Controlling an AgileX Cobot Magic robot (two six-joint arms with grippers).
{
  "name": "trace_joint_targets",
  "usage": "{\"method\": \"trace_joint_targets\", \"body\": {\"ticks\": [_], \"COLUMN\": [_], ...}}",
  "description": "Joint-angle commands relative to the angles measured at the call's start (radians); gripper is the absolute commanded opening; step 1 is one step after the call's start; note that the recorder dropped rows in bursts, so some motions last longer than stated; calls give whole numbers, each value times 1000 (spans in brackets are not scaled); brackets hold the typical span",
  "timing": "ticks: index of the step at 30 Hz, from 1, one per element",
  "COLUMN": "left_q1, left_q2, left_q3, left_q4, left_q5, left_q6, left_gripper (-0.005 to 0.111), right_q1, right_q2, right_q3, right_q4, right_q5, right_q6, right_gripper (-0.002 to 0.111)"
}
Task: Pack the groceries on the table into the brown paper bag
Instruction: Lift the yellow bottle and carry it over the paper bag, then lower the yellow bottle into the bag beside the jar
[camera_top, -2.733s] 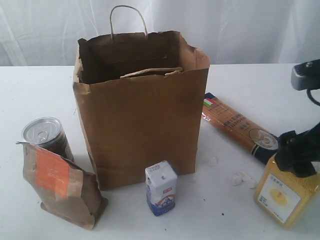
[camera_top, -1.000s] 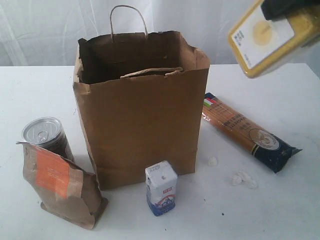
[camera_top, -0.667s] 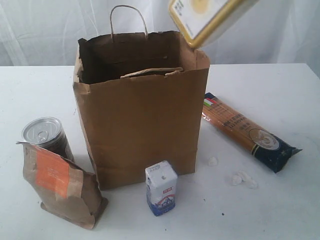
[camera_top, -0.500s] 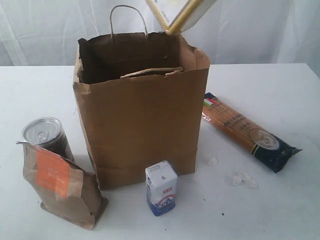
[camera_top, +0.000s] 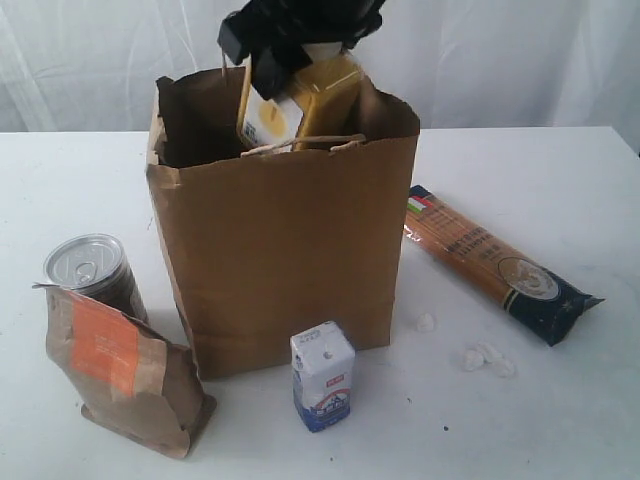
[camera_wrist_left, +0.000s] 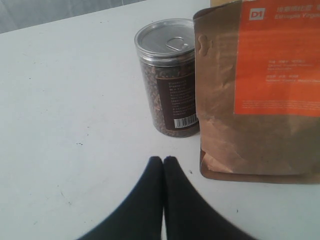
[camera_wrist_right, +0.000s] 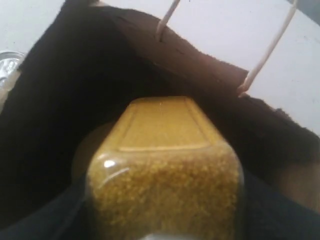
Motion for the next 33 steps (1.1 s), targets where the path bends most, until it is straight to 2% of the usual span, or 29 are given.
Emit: {"method": "trace_joint_targets", "body": {"ticks": [1, 8, 19, 25, 33], "left_q1": [4, 4, 4, 4, 4], "left_q2": [-4, -4, -4, -4, -4], "left_q3": [4, 4, 4, 4, 4], "left_q4": [-3, -3, -3, -3, -3], "left_q5": [-2, -2, -2, -2, -2], "left_q6": [0, 0, 0, 0, 0], "left_gripper": [0, 0, 0, 0, 0], "right_q1": [4, 4, 41, 79, 80], "right_q2": [51, 133, -8, -6, 74], "right_q3": [-20, -18, -21, -22, -24], "right_q4": [-8, -31, -40, -21, 10], "right_q5": [-32, -24, -59, -98, -116], "right_q6": [-34, -38, -38, -38, -40], "right_gripper": [0, 0, 0, 0, 0]}}
